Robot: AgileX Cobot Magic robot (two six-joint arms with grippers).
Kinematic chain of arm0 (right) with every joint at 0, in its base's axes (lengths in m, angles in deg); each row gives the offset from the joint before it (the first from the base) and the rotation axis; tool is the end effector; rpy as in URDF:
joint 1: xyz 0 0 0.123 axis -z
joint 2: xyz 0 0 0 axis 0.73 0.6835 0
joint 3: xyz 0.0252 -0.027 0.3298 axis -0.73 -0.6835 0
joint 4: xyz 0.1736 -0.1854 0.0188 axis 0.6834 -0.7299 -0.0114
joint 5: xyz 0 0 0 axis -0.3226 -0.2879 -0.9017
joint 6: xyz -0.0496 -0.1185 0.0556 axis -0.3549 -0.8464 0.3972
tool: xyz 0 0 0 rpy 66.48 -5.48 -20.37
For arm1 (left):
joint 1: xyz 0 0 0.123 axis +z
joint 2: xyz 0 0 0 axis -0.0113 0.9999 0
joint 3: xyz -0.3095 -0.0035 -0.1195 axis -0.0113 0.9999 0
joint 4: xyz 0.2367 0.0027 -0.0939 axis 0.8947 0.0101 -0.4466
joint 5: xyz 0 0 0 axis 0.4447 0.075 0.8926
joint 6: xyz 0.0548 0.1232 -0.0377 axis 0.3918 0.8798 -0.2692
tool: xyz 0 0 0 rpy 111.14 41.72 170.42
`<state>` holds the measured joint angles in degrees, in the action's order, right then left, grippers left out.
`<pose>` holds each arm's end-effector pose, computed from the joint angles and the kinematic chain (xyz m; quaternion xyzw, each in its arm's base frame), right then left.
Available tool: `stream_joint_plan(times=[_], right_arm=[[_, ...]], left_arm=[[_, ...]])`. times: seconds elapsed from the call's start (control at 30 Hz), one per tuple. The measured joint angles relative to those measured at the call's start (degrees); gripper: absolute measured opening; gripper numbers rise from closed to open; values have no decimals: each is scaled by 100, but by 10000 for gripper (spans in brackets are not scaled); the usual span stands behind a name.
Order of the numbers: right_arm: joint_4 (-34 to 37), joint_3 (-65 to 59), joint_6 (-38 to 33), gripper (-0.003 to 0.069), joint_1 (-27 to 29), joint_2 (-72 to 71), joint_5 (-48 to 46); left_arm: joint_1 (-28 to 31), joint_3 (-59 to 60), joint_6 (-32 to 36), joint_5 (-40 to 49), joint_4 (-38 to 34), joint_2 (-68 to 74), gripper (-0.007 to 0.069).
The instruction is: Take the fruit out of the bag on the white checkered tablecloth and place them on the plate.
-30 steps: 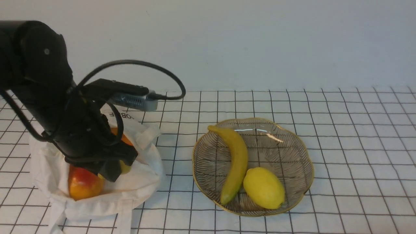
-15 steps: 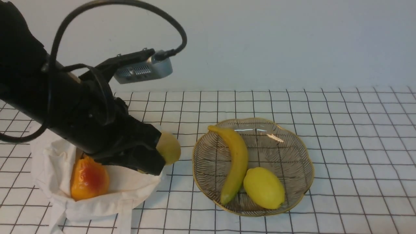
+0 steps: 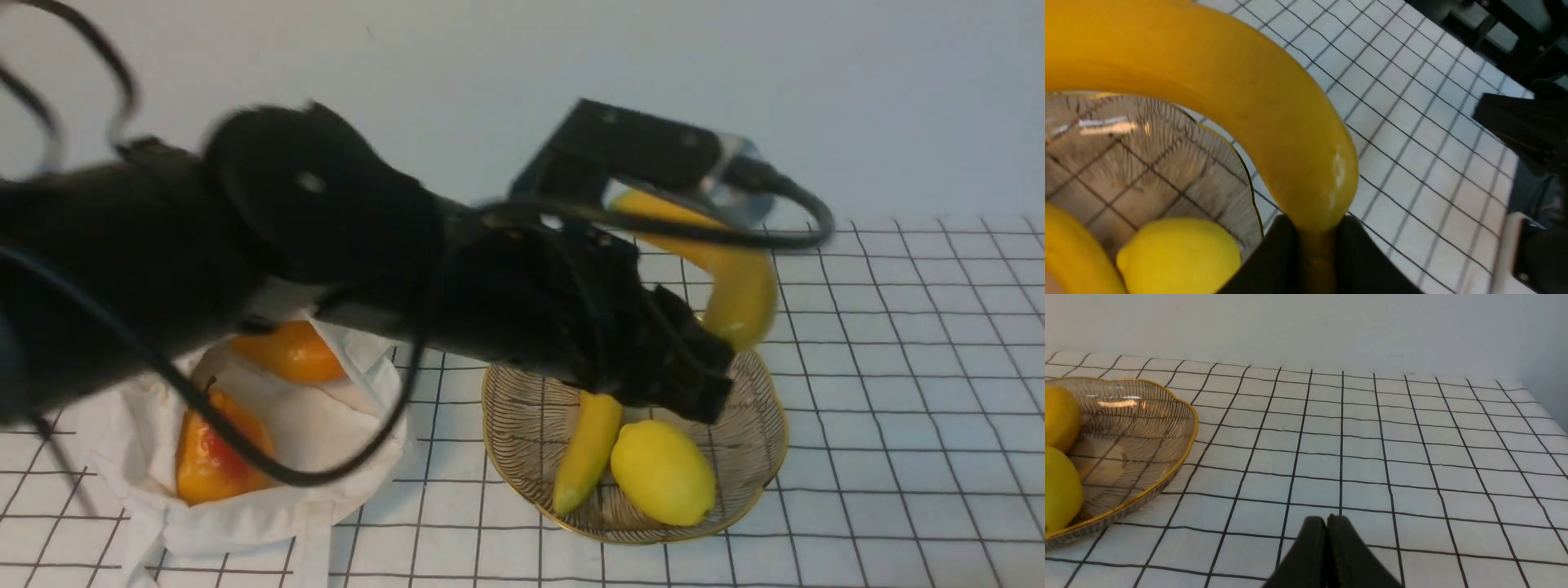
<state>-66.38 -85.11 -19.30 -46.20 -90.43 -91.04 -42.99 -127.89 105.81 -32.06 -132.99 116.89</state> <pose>0.0541 -0.0026 0.1561 -0.0225 0.8093 -0.0316 0.5861 0.2536 -0.2989 0.3284 0.3723 0.7992 -0.3208 0.3460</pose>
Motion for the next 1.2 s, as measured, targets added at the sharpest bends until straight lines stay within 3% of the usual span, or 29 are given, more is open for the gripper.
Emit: stream_joint_plan(times=[0.07,0.2,0.33,0.43,0.47,0.57,0.7,0.8,0.87,0.9,0.93,0.97,1.0,1.07,1.13,1.2], right_arm=[[0,0,0,-14,0,0,0],[0,0,0,-14,0,0,0],[0,0,0,-14,0,0,0],[0,0,0,-14,0,0,0],[0,0,0,-14,0,0,0],[0,0,0,-14,0,0,0],[0,0,0,-14,0,0,0],[0,0,0,-14,0,0,0],[0,0,0,-14,0,0,0],[5,0,0,-14,0,0,0],[5,0,0,-14,0,0,0],[5,0,0,-14,0,0,0],[5,0,0,-14,0,0,0],[5,0,0,-14,0,0,0],[5,0,0,-14,0,0,0],[5,0,0,-14,0,0,0]], left_arm=[[-198,0,401,-493,-329,573,94],[-300,-34,545,-954,-827,1252,96],[-298,-157,575,-1296,-1074,1720,155],[-298,-194,575,-1545,-1115,1851,286],[-298,-194,575,-1643,-1140,1893,372],[-298,-194,575,-1692,-1146,1912,521],[-237,-194,567,-1606,-1146,1791,591],[63,-194,448,-1254,-1109,1280,513],[331,-194,347,-950,-996,906,394],[532,-194,241,-748,-860,583,289],[532,-194,224,-704,-823,530,270],[841,-194,67,-274,-407,72,127],[1041,-194,-132,4,-45,-333,56],[1232,-194,-345,229,278,-624,29],[1595,-194,-1090,752,1169,-1380,1],[1755,-194,-1395,957,1607,-1665,-4]])
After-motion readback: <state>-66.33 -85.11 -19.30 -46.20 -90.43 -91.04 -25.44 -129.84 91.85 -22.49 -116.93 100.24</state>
